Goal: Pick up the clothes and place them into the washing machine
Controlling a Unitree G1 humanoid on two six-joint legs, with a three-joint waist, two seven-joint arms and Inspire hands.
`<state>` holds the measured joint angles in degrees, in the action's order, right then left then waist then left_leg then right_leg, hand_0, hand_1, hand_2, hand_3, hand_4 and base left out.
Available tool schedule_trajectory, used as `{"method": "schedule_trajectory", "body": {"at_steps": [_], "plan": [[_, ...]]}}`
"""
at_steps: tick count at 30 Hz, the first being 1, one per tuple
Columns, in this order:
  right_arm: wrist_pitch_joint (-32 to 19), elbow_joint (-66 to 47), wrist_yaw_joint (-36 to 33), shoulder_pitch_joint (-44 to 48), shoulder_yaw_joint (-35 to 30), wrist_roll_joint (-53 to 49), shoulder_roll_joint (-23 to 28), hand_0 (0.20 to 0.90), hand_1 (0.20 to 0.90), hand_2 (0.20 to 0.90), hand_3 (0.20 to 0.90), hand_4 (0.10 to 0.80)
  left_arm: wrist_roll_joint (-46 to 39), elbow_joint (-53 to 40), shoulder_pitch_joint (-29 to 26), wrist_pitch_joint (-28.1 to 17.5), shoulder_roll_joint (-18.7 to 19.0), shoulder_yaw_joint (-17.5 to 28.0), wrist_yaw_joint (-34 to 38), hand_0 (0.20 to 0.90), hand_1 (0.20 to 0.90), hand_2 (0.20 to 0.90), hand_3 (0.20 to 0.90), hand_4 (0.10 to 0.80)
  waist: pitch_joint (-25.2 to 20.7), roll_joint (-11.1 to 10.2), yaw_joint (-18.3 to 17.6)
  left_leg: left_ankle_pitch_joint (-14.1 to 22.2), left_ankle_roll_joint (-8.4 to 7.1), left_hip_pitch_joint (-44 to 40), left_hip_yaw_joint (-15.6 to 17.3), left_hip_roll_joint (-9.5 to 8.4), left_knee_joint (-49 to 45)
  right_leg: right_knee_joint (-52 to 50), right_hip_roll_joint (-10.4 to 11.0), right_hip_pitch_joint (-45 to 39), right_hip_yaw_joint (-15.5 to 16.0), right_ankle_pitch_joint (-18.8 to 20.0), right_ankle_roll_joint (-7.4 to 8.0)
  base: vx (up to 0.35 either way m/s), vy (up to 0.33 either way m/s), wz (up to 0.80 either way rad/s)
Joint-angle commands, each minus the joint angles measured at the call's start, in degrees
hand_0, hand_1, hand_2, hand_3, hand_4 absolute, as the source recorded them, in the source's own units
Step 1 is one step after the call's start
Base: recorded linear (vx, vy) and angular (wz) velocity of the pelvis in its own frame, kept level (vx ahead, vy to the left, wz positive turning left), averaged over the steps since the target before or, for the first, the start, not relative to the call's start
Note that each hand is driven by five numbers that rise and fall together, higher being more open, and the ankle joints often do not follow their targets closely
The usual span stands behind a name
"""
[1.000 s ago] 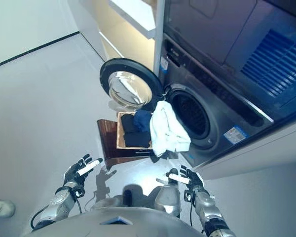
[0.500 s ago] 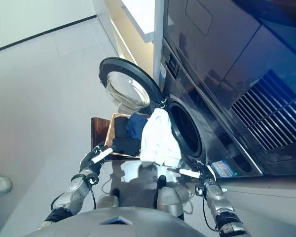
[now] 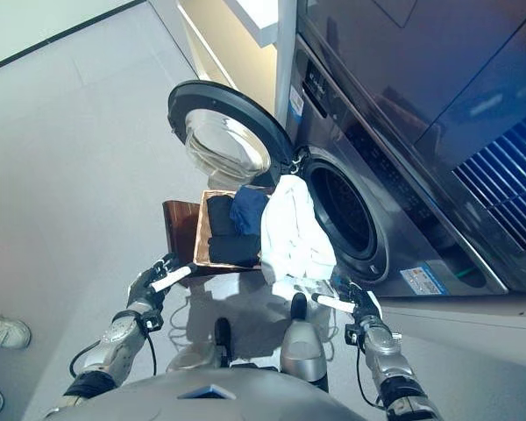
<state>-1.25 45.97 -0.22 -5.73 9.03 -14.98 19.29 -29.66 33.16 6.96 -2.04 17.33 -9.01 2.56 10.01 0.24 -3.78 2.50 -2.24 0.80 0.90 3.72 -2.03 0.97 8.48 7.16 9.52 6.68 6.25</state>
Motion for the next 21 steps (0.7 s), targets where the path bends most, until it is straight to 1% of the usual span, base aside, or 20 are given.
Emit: {"method": "schedule_trajectory", "body": {"at_steps": [1, 2, 3, 4, 5, 6, 7, 8, 9, 10, 11, 13, 14, 15, 19, 20, 21], "plan": [[-3.3, -2.9, -2.6, 3.9, -0.3, 0.0, 3.7, 0.900, 0.900, 0.900, 0.900, 0.800, -1.6, -5.4, -1.4, -4.7, 1.4, 0.2, 0.3, 0.900, 0.900, 0.900, 0.900, 0.800, 1.4, -1.4, 1.4, -0.8, -3.03, 8.7, -4.0, 1.77, -9.4, -7.1, 3.6, 1.5, -2.3, -4.3, 2.22, 0.021, 0.088, 0.23], [-3.0, -2.6, -2.7, 3.9, -0.2, 0.0, 3.8, 0.900, 0.900, 0.900, 0.900, 0.800, -1.9, -6.0, -0.8, -4.6, 1.1, -0.1, 0.6, 0.900, 0.900, 0.900, 0.900, 0.800, 1.4, -1.3, 1.9, -1.2, -2.68, 9.2, -4.5, 1.53, -7.4, -8.2, 3.7, 1.7, -2.5, -4.4, 2.46, 0.045, 0.123, 0.17], [-3.0, -2.6, -2.7, 4.7, -0.2, 0.0, 3.9, 0.900, 0.900, 0.900, 0.900, 0.800, -2.1, -7.5, -0.9, -4.7, 1.5, -0.1, 0.7, 0.900, 0.900, 0.900, 0.900, 0.800, 2.0, -1.1, 1.7, -0.5, -2.30, 10.4, -3.9, 1.25, -9.3, -11.7, 4.3, 3.8, -3.4, -4.8, 2.37, -0.040, 0.107, -0.04], [-3.1, -3.2, -3.0, 4.8, -0.7, 0.2, 4.0, 0.900, 0.900, 0.900, 0.900, 0.800, -1.8, -8.9, -1.3, -4.9, 2.5, -0.1, 0.7, 0.900, 0.900, 0.900, 0.900, 0.800, 2.7, -0.9, 1.2, -0.2, -2.10, 11.3, -2.6, 1.70, -9.8, -13.1, 5.1, 5.3, -3.3, -5.5, 2.50, -0.151, 0.109, -0.22], [-3.4, -3.2, -3.5, 6.1, -0.5, 0.0, 4.1, 0.900, 0.900, 0.900, 0.900, 0.800, -1.6, -10.0, -1.6, -5.2, 3.2, -0.5, 0.5, 0.900, 0.900, 0.900, 0.900, 0.800, 3.7, -0.8, 1.3, 0.4, -1.71, 12.8, -2.9, 1.01, -10.9, -14.3, 5.4, 7.5, -3.4, -5.3, 2.57, -0.204, 0.092, -0.18], [-3.4, -2.7, -4.4, 7.7, -0.6, -0.4, 4.1, 0.900, 0.900, 0.900, 0.900, 0.800, -1.8, -9.9, -2.2, -5.3, 3.4, -0.6, 0.8, 0.900, 0.900, 0.900, 0.900, 0.800, 4.6, -0.9, 1.2, 1.2, -1.30, 15.3, -2.6, 0.38, -13.5, -15.9, 5.7, 10.2, -4.4, -5.0, 2.33, -0.178, 0.076, -0.04], [-3.4, -1.8, -5.0, 9.0, -0.4, -0.8, 3.9, 0.900, 0.900, 0.900, 0.900, 0.800, -2.1, -10.2, -2.5, -5.5, 3.8, -0.8, 0.9, 0.900, 0.900, 0.900, 0.900, 0.800, 5.0, -0.9, 1.4, 1.7, -1.12, 16.2, -2.6, 0.05, -14.6, -16.5, 5.8, 11.3, -4.5, -5.1, 2.20, -0.129, 0.063, 0.11], [-3.5, -1.6, -5.1, 9.9, -0.3, -0.7, 4.0, 0.900, 0.900, 0.900, 0.900, 0.800, -2.4, -10.4, -2.6, -5.7, 4.2, -0.6, 1.0, 0.900, 0.900, 0.900, 0.900, 0.800, 5.4, -0.9, 1.6, 2.5, -0.79, 17.3, -2.5, -0.01, -16.3, -17.7, 5.9, 12.5, -4.5, -5.4, 2.06, -0.047, 0.038, 0.09], [-3.5, -1.6, -5.1, 10.0, -0.3, -0.7, 3.9, 0.900, 0.900, 0.900, 0.900, 0.800, -2.4, -10.4, -2.6, -5.7, 4.2, -0.5, 1.0, 0.900, 0.900, 0.900, 0.900, 0.800, 5.3, -0.9, 1.6, 2.6, -0.79, 17.5, -2.5, 0.00, -16.5, -17.8, 5.8, 12.7, -4.6, -5.4, 2.07, -0.057, 0.034, 0.06], [-3.5, -3.3, -5.3, 10.9, 0.3, -0.6, 4.3, 0.900, 0.900, 0.900, 0.900, 0.800, -3.0, -11.0, -2.6, -5.8, 4.6, 0.2, 1.4, 0.900, 0.900, 0.900, 0.900, 0.800, 6.1, -0.9, 1.8, 4.0, -0.22, 20.1, -2.5, -0.01, -19.8, -20.7, 6.1, 15.1, -5.0, -6.3, 1.92, -0.037, 0.015, 0.10], [-3.6, -3.4, -5.2, 11.3, 0.5, -0.7, 4.2, 0.900, 0.900, 0.900, 0.900, 0.800, -3.1, -10.7, -2.7, -5.9, 4.5, 0.3, 1.5, 0.900, 0.900, 0.900, 0.900, 0.800, 6.3, -1.0, 1.8, 4.8, 0.05, 21.0, -2.6, -0.19, -21.0, -22.1, 6.4, 15.9, -5.4, -6.9, 1.86, -0.059, 0.006, 0.05], [-3.7, -5.0, -5.0, 12.0, 1.1, -0.9, 4.6, 0.900, 0.900, 0.900, 0.900, 0.800, -3.3, -10.4, -3.6, -5.9, 4.2, 0.4, 2.1, 0.900, 0.900, 0.900, 0.900, 0.800, 7.2, -1.0, 1.8, 6.9, 0.12, 24.6, -3.8, -0.48, -26.4, -26.8, 6.7, 18.2, -5.8, -9.6, 1.28, -0.014, -0.033, -0.04], [-3.7, -5.0, -5.0, 12.0, 1.1, -0.9, 4.6, 0.900, 0.900, 0.900, 0.900, 0.800, -3.3, -10.4, -3.6, -5.9, 4.2, 0.4, 2.1, 0.900, 0.900, 0.900, 0.900, 0.800, 7.0, -1.0, 1.8, 6.7, 0.14, 24.8, -3.8, -0.57, -26.2, -26.6, 6.8, 18.4, -5.7, -9.4, 1.29, 0.014, -0.044, 0.10], [-3.7, -6.2, -5.3, 12.6, 1.6, -0.2, 5.4, 0.900, 0.900, 0.900, 0.900, 0.800, -3.4, -10.6, -4.1, -5.9, 3.9, 0.0, 2.2, 0.900, 0.900, 0.900, 0.900, 0.800, 7.5, -0.8, 2.0, 8.1, 0.17, 26.7, -4.1, -0.52, -29.0, -29.4, 6.9, 20.1, -5.9, -10.9, 0.90, 0.007, -0.018, 0.19], [-3.9, -6.4, -7.3, 15.3, 1.7, 1.2, 6.6, 0.900, 0.900, 0.900, 0.900, 0.800, -3.7, -10.8, -4.4, -5.8, 3.7, -0.3, 2.7, 0.900, 0.900, 0.900, 0.900, 0.800, 7.9, -0.7, 2.2, 9.0, 0.20, 29.5, -4.4, -0.57, -31.8, -32.0, 6.8, 22.8, -6.4, -11.9, 0.64, -0.005, -0.026, 0.14], [-3.8, -6.4, -8.6, 17.0, 1.6, 2.1, 7.3, 0.900, 0.900, 0.900, 0.900, 0.800, -3.8, -11.1, -4.4, -5.8, 3.8, -0.3, 3.0, 0.900, 0.900, 0.900, 0.900, 0.800, 8.1, -0.6, 2.4, 9.1, 0.21, 30.6, -4.5, -0.53, -32.4, -32.3, 6.8, 23.7, -6.4, -11.9, 0.67, -0.029, -0.017, 0.04], [-3.4, -5.6, -11.2, 21.3, 1.4, 4.1, 8.7, 0.900, 0.900, 0.900, 0.900, 0.800, -4.0, -11.8, -4.2, -5.8, 4.0, -0.1, 3.6, 0.900, 0.900, 0.900, 0.900, 0.800, 8.5, -0.2, 2.9, 9.0, 0.26, 32.3, -4.5, -0.58, -32.7, -32.7, 6.9, 25.5, -6.3, -11.8, 0.75, 0.000, 0.000, 0.00]]}}
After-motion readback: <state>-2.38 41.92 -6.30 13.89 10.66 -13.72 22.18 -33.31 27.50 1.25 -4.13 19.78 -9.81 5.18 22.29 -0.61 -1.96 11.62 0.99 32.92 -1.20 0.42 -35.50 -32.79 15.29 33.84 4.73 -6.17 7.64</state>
